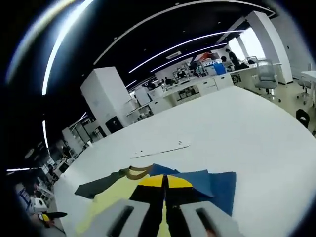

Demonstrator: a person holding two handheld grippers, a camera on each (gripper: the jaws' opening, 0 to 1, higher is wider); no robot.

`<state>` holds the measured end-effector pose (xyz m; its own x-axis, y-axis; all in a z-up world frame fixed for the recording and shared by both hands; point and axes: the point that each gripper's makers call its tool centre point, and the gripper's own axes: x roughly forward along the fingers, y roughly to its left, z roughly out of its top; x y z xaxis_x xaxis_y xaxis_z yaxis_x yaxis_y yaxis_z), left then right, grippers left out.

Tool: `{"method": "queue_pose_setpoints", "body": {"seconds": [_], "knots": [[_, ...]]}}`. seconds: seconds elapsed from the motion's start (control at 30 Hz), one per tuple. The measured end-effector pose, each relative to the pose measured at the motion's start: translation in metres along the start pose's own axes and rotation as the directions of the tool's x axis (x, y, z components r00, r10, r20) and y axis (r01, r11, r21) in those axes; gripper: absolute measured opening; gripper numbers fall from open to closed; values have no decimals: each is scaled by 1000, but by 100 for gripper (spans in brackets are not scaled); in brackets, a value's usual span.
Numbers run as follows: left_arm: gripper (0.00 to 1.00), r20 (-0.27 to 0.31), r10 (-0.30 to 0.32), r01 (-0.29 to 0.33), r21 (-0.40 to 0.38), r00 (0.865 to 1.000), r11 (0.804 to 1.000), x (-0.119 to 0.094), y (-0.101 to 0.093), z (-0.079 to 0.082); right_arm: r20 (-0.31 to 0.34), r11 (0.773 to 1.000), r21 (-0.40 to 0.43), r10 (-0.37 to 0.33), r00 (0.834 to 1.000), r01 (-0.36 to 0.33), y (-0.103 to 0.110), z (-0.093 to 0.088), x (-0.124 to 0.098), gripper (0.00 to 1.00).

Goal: Fold the garment on the visible template until the final outline fits inside the template.

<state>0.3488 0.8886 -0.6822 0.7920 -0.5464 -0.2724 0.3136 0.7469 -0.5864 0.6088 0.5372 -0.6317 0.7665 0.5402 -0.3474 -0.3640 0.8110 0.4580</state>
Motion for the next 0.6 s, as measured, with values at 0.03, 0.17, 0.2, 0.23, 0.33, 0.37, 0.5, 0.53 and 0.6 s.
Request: {"method": "queue_pose_setpoints", "body": {"seconds": [0.03, 0.17, 0.2, 0.23, 0.33, 0.37, 0.5, 0.53, 0.6], "knots": [[85, 5, -5, 5, 1, 1000, 1000, 0, -1, 1, -1, 1000, 0, 11, 1000, -11, 4, 0, 4, 0], [84, 15, -7, 7, 3, 1000, 1000, 0, -2, 3, -15, 998, -10, 70, 997, -70, 30, -1, 25, 0], [84, 16, -6, 5, 2, 1000, 1000, 0, -1, 3, -17, 997, -11, 82, 996, -82, 35, -1, 29, 0], [85, 20, -5, 5, 0, 1000, 1000, 0, -1, 4, -21, 995, -10, 97, 995, -97, 41, -2, 33, 0], [84, 26, -4, 4, -4, 1000, 1000, 0, 1, 6, -39, 988, -24, 148, 988, -149, 65, -3, 47, 0], [84, 29, -3, 3, -3, 1000, 1000, 0, 1, 6, -41, 988, -25, 154, 987, -156, 69, -3, 49, 0], [84, 40, 2, -2, -7, 999, 1000, 0, 3, 9, -69, 975, -50, 213, 975, -216, 100, -5, 64, 0], [84, 43, 3, -3, -7, 999, 1000, -1, 3, 10, -75, 970, -59, 229, 970, -234, 109, -6, 68, 0], [84, 47, 4, -4, -7, 999, 1000, -1, 4, 11, -82, 963, -60, 258, 963, -263, 124, -8, 73, 0]]}}
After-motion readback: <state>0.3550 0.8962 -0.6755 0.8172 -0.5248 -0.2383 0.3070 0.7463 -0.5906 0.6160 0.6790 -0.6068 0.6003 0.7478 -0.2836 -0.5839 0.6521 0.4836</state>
